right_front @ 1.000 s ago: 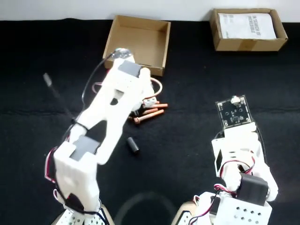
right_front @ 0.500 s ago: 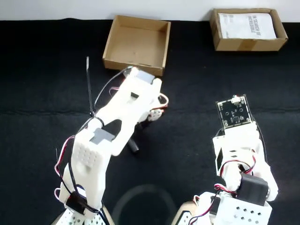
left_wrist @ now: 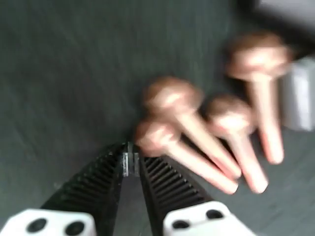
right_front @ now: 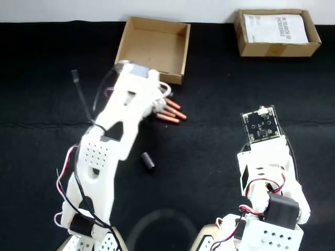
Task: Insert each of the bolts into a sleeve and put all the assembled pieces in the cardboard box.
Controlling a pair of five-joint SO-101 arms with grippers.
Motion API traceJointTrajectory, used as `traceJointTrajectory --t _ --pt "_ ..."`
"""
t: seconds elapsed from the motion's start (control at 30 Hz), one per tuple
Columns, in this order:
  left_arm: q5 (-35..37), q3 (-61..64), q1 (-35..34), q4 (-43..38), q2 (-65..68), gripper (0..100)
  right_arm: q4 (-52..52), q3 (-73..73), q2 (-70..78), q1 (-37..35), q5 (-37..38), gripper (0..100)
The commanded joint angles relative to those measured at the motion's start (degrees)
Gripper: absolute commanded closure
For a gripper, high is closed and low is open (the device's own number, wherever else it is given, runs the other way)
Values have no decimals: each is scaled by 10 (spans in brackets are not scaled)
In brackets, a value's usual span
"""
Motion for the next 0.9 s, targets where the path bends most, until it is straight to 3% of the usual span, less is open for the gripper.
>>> traceJointTrajectory --t 0.0,0.17,0.4,0.87 --pt "4 -115 -52 -6 58 990 -7 0 -5 4 7 991" --pt "4 -259 -65 4 144 990 -12 18 -5 3 7 991" --pt "-4 -406 -13 135 137 990 -30 38 -5 -7 7 991" --pt "-75 -407 40 143 -53 956 -56 34 46 -7 5 991"
